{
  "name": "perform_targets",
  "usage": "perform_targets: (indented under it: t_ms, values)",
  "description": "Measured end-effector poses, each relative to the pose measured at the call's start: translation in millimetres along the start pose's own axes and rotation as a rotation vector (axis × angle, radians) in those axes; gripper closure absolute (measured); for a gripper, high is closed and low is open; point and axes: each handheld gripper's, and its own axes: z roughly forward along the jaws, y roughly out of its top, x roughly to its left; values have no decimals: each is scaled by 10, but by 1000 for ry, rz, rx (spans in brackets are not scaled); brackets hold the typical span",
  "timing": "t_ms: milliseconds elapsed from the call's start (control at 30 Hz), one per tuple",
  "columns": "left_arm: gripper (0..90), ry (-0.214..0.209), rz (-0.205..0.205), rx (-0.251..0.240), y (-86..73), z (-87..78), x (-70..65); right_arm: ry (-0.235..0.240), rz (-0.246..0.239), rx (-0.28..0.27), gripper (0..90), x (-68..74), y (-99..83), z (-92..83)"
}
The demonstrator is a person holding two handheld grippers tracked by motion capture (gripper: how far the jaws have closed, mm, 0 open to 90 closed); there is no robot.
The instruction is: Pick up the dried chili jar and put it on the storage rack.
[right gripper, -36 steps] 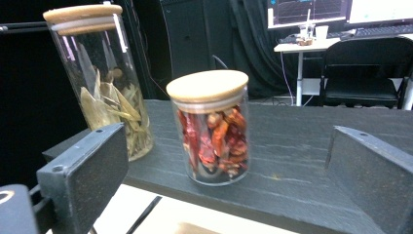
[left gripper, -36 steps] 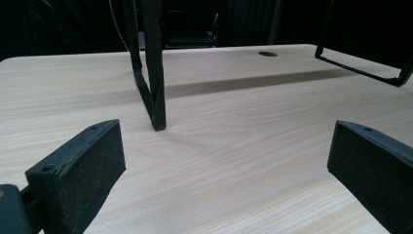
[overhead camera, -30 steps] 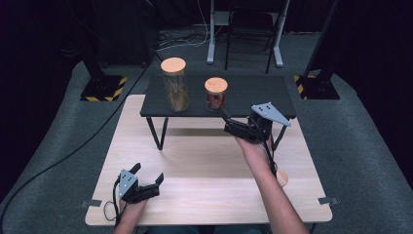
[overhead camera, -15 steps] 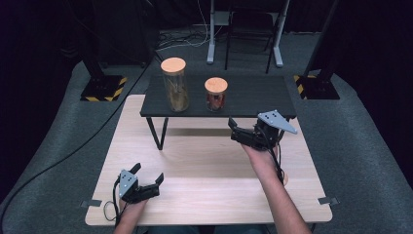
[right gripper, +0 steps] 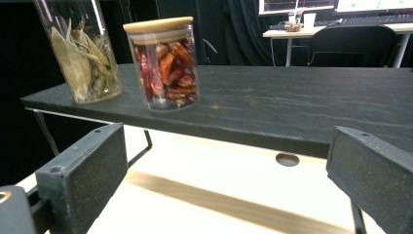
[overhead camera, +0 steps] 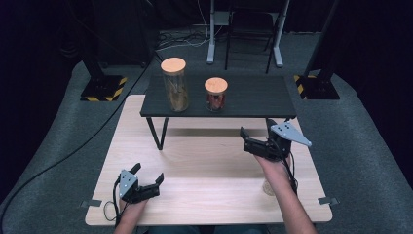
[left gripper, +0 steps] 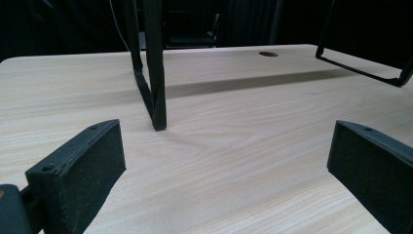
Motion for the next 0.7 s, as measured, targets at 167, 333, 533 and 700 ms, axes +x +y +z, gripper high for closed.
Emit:
perform_targets:
  t_ms: [167, 333, 533, 700]
  values:
    - [0, 0, 0, -1, 0, 0, 1, -10, 4, -2, 6, -107, -87, -101]
    - [0, 1, 0, 0, 0, 0, 0, -19, 16, -4, 6, -193, -173, -180]
    - [0, 3, 1, 0, -1, -1, -1, -31, 12, -10, 7, -294, -258, -302]
    - [0, 3, 0, 1, -1, 2, -1, -51, -15, -19, 7, -386, -342, -417]
